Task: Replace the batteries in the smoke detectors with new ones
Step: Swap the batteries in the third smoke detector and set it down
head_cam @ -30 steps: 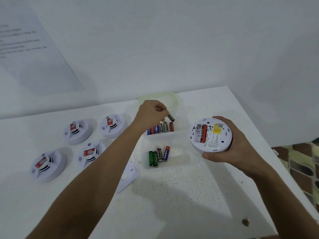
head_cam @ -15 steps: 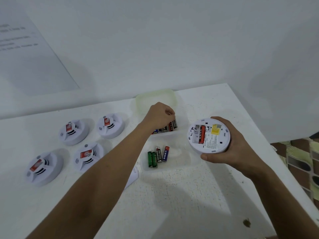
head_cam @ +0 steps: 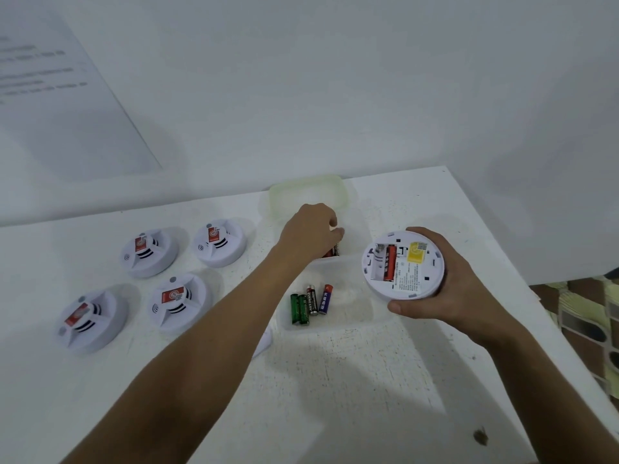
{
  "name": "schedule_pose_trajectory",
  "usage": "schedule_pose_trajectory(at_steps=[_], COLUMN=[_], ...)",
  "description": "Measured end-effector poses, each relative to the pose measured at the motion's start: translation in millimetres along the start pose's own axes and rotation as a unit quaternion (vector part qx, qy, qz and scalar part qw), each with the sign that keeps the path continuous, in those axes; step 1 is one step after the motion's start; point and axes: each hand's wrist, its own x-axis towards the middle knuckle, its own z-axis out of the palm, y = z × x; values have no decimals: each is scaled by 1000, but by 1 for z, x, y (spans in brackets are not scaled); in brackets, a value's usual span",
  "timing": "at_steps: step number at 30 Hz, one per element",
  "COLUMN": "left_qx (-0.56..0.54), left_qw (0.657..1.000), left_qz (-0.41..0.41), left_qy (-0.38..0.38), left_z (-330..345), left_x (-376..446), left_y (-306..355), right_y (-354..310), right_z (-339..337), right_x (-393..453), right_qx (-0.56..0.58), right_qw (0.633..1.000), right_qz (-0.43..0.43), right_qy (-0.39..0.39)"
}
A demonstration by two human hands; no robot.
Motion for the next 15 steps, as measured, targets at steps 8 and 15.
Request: schedule_pose_trajectory(at_steps=[8,15], left_qx=[-177,-156], left_qw=[967,966], left_qz=[143,149], left_qy=[-114,-140], left_z=[-49,-44], left_x=[-53,-68], left_y=[42,43], right_y=[-2,-3], right_z=[1,6], right_x=[6,7], right_qx=[-22,-13], right_qw=[999,999], right_qz=[-28,-35], right_qy=[-3,-2])
